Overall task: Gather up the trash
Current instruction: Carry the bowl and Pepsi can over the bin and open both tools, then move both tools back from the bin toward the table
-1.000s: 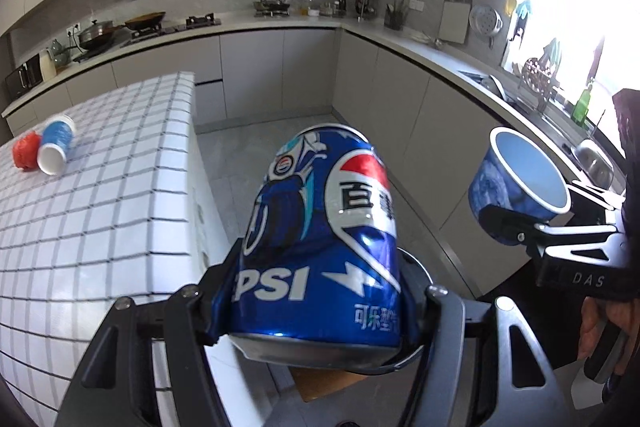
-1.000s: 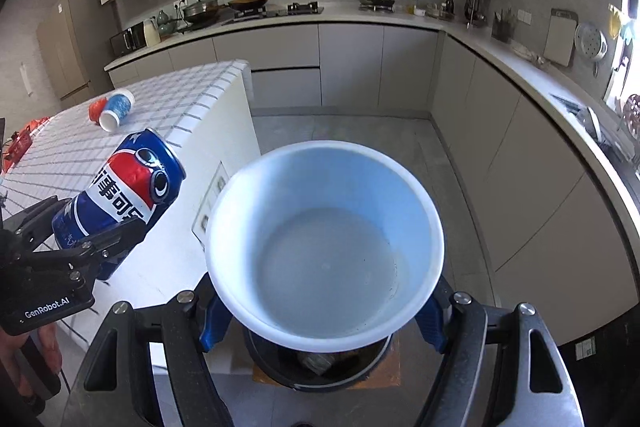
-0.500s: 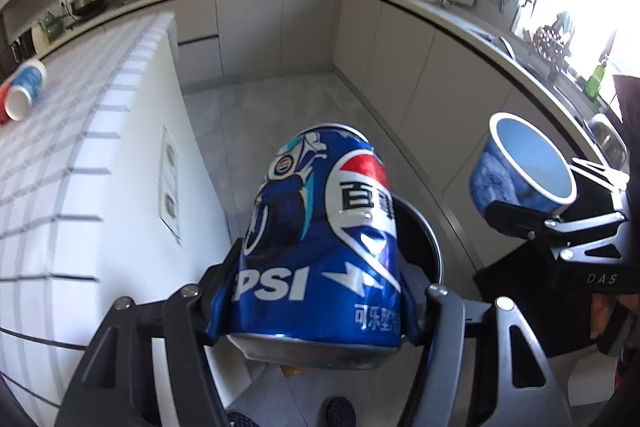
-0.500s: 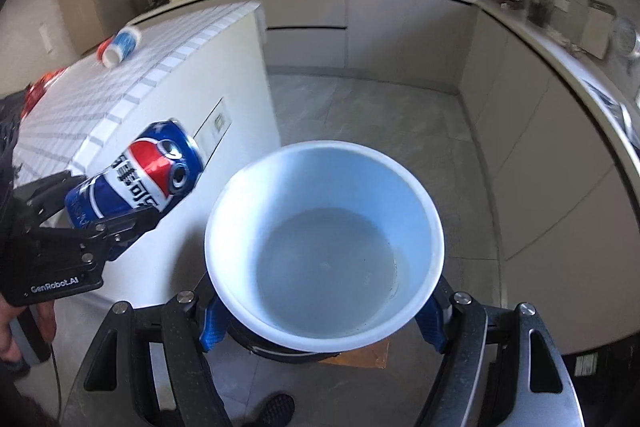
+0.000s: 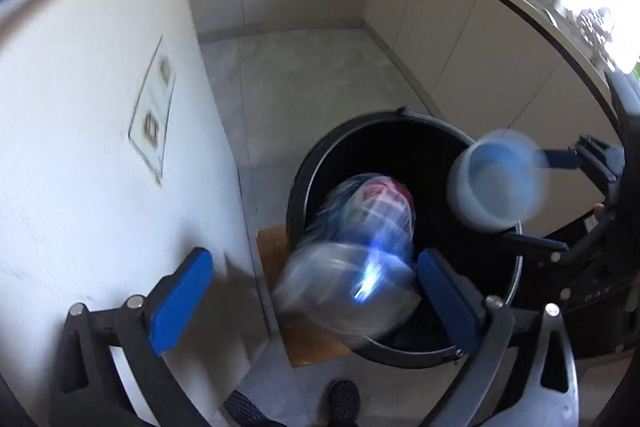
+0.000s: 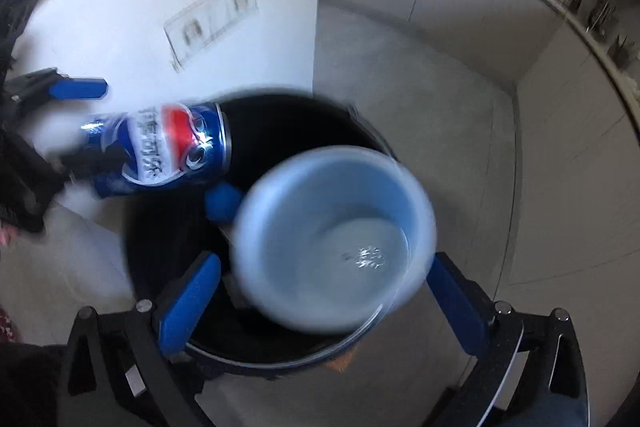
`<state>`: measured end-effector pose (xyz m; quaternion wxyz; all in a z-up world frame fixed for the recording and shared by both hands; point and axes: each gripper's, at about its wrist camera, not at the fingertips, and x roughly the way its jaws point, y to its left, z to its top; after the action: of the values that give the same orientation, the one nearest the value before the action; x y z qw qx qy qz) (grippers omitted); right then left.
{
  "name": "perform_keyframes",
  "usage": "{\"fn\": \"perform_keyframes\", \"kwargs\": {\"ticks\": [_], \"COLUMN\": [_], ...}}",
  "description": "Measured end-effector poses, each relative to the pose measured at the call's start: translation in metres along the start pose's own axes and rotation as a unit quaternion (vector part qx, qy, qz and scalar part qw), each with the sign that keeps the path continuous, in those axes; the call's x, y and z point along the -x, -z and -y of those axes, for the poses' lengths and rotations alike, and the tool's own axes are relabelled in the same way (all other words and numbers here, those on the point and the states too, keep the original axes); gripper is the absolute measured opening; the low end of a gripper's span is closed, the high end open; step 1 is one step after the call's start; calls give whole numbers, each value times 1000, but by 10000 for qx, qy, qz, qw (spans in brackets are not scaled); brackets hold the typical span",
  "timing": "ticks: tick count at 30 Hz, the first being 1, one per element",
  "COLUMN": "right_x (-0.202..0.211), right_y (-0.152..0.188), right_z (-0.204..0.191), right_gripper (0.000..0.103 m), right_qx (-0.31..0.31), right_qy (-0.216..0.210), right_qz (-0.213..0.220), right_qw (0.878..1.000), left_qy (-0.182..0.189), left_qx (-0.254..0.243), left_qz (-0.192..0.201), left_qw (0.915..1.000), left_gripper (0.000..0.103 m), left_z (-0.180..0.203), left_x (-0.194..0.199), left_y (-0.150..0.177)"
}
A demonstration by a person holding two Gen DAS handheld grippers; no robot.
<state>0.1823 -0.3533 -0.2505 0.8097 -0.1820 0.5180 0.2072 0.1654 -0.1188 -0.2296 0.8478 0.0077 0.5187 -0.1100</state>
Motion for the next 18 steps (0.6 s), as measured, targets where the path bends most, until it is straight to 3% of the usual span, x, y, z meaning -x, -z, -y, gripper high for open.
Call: {"fn": "perform_keyframes", "kwargs": {"ticks": [9, 18], "right_x": [7, 42], "right_y": [9, -2], "right_z": [10, 13], "right_gripper": [103, 103], "right_qx": [-317, -664], "right_qy": [118, 337], "right_qz": [198, 494], "right_qw": [9992, 9960], "left_qy": [-215, -288], "left_qx": [90, 45], "left_qz": [-50, 242], "left_qw": [9997, 9993], "left_gripper": [103, 103], "left_z": [14, 22], "left_x": [4, 38], "left_y": [11, -5]}}
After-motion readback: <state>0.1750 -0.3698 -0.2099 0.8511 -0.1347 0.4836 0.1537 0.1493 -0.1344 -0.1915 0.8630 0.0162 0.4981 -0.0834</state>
